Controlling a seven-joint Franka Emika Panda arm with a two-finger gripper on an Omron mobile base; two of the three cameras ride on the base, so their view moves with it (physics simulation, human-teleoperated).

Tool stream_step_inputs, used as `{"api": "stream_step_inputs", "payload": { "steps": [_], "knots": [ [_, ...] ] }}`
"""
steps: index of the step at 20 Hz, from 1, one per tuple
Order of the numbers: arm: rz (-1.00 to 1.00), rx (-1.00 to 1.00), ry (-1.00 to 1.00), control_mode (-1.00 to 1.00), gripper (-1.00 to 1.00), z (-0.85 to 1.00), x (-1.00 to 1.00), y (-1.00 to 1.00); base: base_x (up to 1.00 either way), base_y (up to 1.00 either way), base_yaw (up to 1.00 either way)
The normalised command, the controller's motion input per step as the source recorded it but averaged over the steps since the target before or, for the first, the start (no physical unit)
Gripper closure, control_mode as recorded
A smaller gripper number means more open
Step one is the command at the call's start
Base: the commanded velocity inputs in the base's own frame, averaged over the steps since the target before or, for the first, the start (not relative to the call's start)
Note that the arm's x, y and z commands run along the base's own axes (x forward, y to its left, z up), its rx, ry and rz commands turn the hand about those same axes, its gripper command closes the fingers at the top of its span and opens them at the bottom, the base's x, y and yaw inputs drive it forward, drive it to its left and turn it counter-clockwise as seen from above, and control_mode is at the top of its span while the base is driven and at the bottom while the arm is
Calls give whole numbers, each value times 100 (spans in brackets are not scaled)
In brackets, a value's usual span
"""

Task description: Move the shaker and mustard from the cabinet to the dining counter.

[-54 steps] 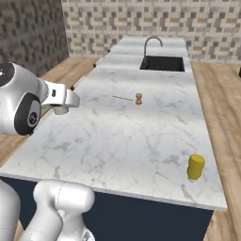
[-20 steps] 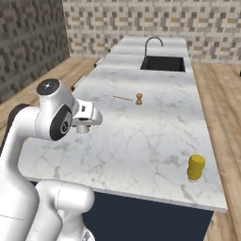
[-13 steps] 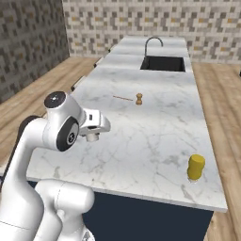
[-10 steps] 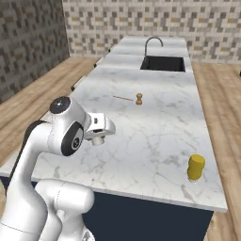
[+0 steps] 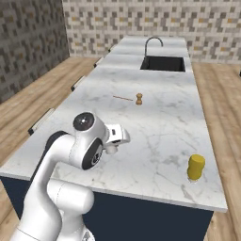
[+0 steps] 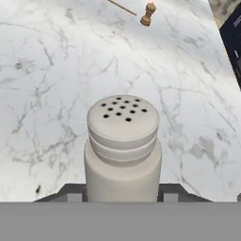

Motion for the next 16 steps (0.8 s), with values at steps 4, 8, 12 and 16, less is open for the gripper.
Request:
{"api": "stream_step_inputs", "payload": {
  "steps": [4,8,12,16],
  "knots": [
    [13,13,0,-100,100,-20,28,-34,0,0,0],
    [5,15,1,-100,100,-12,29,-32,0,0,0],
    [0,3,0,-100,100,-28,25,-4,0,0,0],
    [0,0,0,-100,100,-37,28,0,0,0,0]
  ]
}}
